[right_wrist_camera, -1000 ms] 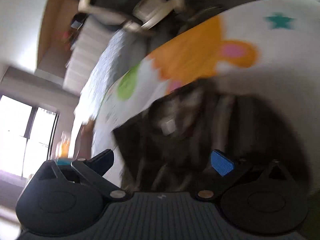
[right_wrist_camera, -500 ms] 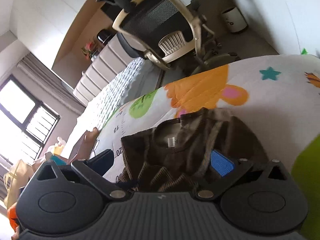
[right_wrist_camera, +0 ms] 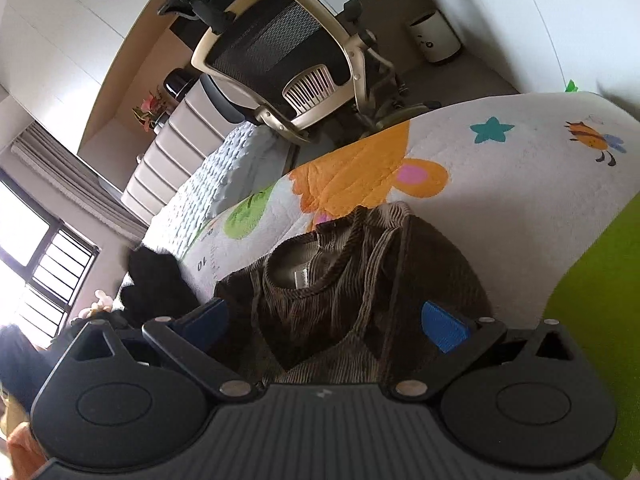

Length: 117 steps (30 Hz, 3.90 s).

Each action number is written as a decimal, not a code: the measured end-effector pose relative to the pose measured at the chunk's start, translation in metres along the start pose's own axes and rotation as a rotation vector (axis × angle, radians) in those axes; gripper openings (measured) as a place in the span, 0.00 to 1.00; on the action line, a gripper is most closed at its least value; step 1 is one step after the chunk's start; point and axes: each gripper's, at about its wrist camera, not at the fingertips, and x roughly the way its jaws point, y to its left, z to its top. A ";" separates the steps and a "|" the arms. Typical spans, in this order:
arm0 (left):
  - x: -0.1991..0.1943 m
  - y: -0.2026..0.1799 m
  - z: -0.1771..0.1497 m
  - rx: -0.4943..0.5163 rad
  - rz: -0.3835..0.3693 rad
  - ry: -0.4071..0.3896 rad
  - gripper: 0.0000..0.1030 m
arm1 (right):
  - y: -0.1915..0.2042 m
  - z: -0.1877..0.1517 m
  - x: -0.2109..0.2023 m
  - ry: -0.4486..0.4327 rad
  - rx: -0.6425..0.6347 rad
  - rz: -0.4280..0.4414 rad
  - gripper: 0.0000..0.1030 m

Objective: Fold clothes

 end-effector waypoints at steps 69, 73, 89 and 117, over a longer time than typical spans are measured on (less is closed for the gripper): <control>-0.113 -0.068 -0.122 0.053 -0.377 0.276 0.97 | 0.037 -0.094 -0.037 -0.101 -1.036 -1.029 1.00; -0.138 -0.081 -0.133 0.150 -0.427 0.275 0.98 | 0.052 -0.114 -0.077 -0.178 -1.076 -0.977 1.00; -0.116 -0.136 -0.115 0.283 -0.182 0.157 0.98 | 0.128 -0.243 -0.065 0.083 -0.996 -0.128 1.00; -0.137 -0.108 -0.095 0.136 -0.210 0.137 0.99 | 0.136 -0.166 -0.086 -0.454 -0.944 -0.553 1.00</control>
